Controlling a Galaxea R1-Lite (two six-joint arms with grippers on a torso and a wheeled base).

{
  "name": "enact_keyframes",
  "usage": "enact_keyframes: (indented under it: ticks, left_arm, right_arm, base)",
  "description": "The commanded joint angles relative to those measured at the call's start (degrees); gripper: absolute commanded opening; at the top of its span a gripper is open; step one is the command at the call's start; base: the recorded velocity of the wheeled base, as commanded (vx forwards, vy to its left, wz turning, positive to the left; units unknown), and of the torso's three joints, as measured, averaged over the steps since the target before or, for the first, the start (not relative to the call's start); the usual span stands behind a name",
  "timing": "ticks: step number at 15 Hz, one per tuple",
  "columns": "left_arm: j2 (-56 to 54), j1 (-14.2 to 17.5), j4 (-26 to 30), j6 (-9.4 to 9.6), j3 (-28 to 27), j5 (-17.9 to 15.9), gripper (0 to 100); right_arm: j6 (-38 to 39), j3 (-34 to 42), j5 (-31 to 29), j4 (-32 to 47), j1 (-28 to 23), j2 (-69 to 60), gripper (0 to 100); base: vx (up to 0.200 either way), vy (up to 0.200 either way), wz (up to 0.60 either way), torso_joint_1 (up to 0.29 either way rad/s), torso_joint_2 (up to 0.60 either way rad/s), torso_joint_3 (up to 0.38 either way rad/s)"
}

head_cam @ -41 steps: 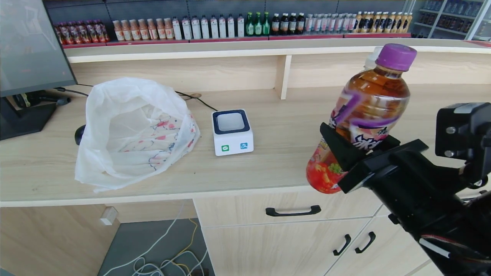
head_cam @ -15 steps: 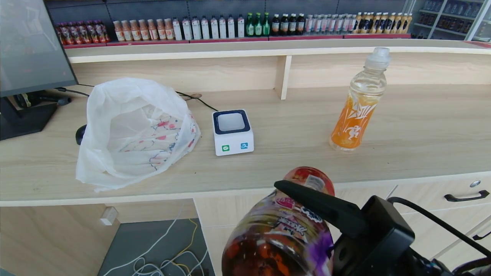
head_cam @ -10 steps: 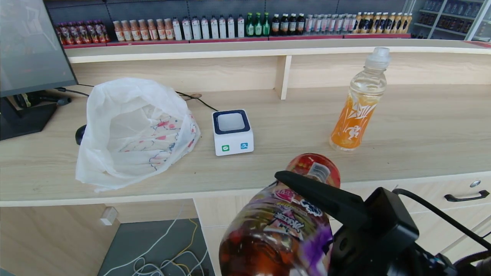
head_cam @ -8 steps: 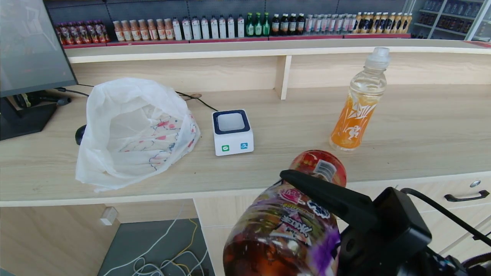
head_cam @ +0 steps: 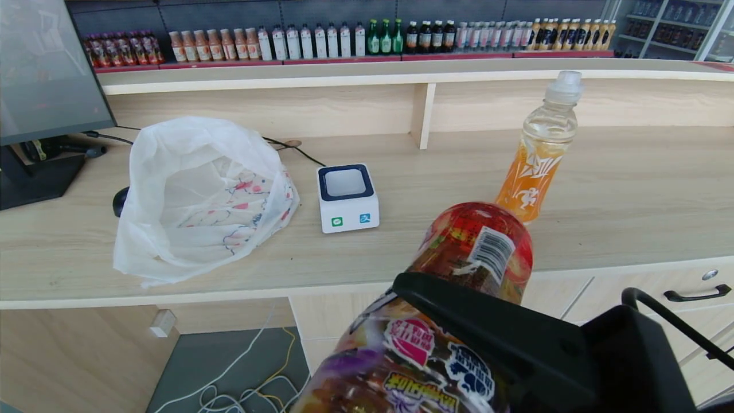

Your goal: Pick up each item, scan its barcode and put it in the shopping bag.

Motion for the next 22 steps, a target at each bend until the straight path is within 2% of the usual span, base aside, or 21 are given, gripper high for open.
enact_keyframes:
  ticks: [1,6,17,20,22]
  left_arm:
    - [0.0,0.0,0.0,0.0,0.0,0.0,100]
    - [0.0,0.0,0.0,0.0,0.0,-0.1,100]
    - [0.0,0.0,0.0,0.0,0.0,0.0,100]
    - [0.0,0.0,0.0,0.0,0.0,0.0,100]
    - [0.0,0.0,0.0,0.0,0.0,0.0,100]
  right_arm:
    - [-0.1,-1.2,0.2,1.3,0.6,0.4,0]
    - [-5.8,-1.6,0.1,1.8,1.0,-0.4,0]
    - [-5.9,-1.6,0.1,1.9,1.1,-0.4,0]
    - [-3.7,-1.3,0.0,1.7,1.0,-0.4,0]
    - [1.3,-0.7,-0.1,1.7,0.9,0.0,0]
  base:
    - [0.0,0.0,0.0,0.0,0.0,0.0]
    - [0.0,0.0,0.0,0.0,0.0,0.0]
    - [0.0,0.0,0.0,0.0,0.0,0.0]
    - [0.0,0.0,0.0,0.0,0.0,0.0]
    - [0.0,0.0,0.0,0.0,0.0,0.0]
